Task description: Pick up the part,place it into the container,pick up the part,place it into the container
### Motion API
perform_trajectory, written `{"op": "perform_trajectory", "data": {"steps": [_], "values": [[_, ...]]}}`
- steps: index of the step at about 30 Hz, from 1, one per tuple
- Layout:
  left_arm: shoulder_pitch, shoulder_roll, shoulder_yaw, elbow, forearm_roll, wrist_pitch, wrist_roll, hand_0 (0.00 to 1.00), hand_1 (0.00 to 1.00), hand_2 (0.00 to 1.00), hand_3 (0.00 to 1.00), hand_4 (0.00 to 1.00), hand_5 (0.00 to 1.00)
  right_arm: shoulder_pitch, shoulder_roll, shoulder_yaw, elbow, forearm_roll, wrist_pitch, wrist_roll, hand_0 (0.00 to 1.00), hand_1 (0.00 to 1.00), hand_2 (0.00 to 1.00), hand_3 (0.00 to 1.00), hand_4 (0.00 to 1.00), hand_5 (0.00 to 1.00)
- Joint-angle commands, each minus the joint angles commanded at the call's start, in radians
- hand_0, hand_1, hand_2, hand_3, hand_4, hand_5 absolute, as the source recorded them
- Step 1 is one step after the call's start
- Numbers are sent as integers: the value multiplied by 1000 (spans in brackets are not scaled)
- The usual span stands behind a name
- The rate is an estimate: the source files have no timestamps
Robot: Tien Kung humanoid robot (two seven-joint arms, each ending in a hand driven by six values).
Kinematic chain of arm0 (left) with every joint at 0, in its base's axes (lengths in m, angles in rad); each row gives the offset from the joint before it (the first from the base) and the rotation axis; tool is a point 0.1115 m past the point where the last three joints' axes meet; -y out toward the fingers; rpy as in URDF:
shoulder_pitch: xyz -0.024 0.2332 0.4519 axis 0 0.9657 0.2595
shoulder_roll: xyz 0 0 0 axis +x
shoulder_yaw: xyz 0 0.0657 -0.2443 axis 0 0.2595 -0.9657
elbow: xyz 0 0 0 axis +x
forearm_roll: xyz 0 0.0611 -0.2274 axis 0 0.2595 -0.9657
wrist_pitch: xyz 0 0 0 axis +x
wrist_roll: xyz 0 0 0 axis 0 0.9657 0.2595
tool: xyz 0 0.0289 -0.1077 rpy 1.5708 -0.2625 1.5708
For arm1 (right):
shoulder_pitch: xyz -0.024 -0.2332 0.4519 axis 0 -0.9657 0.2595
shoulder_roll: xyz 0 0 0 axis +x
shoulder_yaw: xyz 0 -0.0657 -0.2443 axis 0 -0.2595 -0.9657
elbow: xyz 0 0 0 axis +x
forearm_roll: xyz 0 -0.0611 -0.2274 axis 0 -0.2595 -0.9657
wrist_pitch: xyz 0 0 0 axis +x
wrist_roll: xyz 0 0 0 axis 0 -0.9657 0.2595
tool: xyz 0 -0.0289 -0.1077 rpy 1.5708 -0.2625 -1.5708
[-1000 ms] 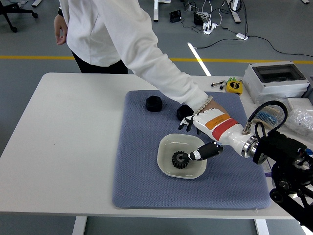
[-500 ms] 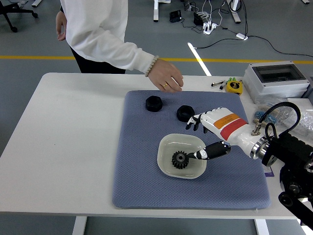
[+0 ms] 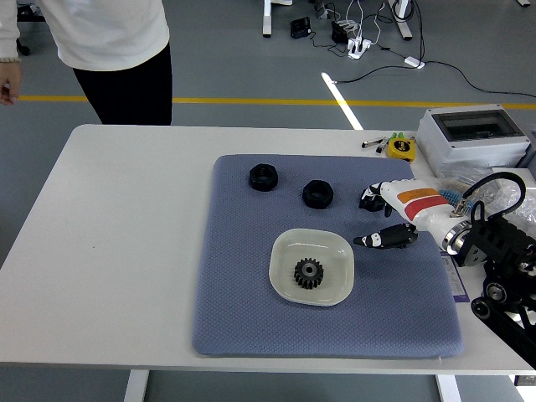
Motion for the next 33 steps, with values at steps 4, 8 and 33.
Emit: {"op": "perform_trajectory", "data": {"steps": [4, 8, 33], "values": [[-1, -2, 0, -1, 2, -2, 1, 703, 648, 669, 580, 672, 626, 21, -4, -26, -61, 12, -5, 3, 412, 518, 615, 613, 998, 478], [0, -2, -1, -2, 3, -2, 1, 703, 648, 669, 580, 672, 626, 30, -14, -36, -95, 10, -2, 5, 412, 518, 615, 613, 998, 478], [-1, -6, -5, -4, 12, -5, 4, 702, 647, 668, 580, 672, 626, 29, -11, -58, -258, 85, -41, 31, 298, 438, 514, 546, 953, 457]]}}
